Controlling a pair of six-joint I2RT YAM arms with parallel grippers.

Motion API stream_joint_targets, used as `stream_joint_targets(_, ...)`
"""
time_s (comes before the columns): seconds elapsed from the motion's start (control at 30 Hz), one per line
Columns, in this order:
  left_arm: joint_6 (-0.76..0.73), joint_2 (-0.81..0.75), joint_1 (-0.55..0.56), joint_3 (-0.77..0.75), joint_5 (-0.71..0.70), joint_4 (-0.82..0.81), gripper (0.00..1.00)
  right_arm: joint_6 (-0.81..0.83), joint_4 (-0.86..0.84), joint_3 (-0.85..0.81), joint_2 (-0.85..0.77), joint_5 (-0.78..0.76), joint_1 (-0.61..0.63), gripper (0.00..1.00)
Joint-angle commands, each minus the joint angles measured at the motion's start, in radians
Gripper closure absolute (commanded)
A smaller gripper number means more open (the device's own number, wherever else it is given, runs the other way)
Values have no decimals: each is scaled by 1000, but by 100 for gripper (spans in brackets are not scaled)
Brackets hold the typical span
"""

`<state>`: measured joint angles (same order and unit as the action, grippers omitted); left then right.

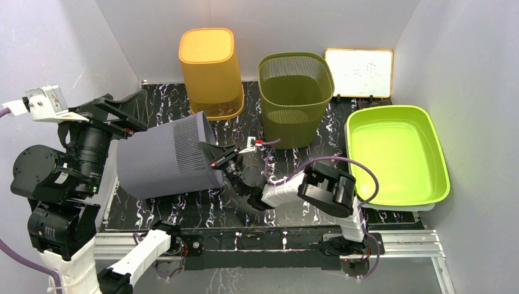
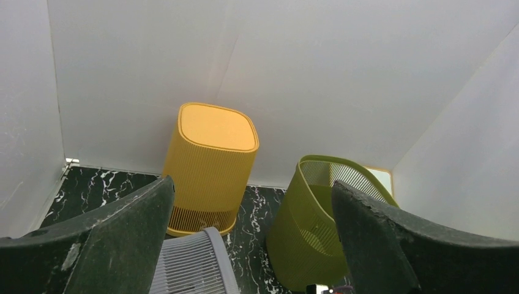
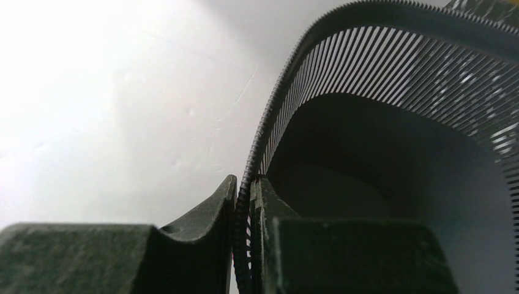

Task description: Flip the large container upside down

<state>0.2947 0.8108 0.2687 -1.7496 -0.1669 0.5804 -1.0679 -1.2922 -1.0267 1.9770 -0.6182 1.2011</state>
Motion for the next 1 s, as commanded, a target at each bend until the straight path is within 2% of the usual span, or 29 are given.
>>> stream_joint_targets(0.0,-34,31,3,-58,11,16,2,-155,-245,-108,41,112,-4,100)
stream_joint_targets(0.1,-47,55,3,-93,14,34,2,-194,-320,-148,56,131,-9,100)
stream_joint_targets(0.33,-43,65,3,-87,23,29,2,-492,-520,-157,173,94,-71,100)
stream_joint_targets(0.4,-42,65,4,-78,27,31,2,-577,-525,-113,188,69,-97,100)
stream_joint_targets(0.63,-56,65,4,-81,13,41,2,-625,-524,161,73,48,-210,100)
stream_joint_targets(0.97,-46,33,3,-11,13,31,2,-726,-523,395,120,75,-269,100)
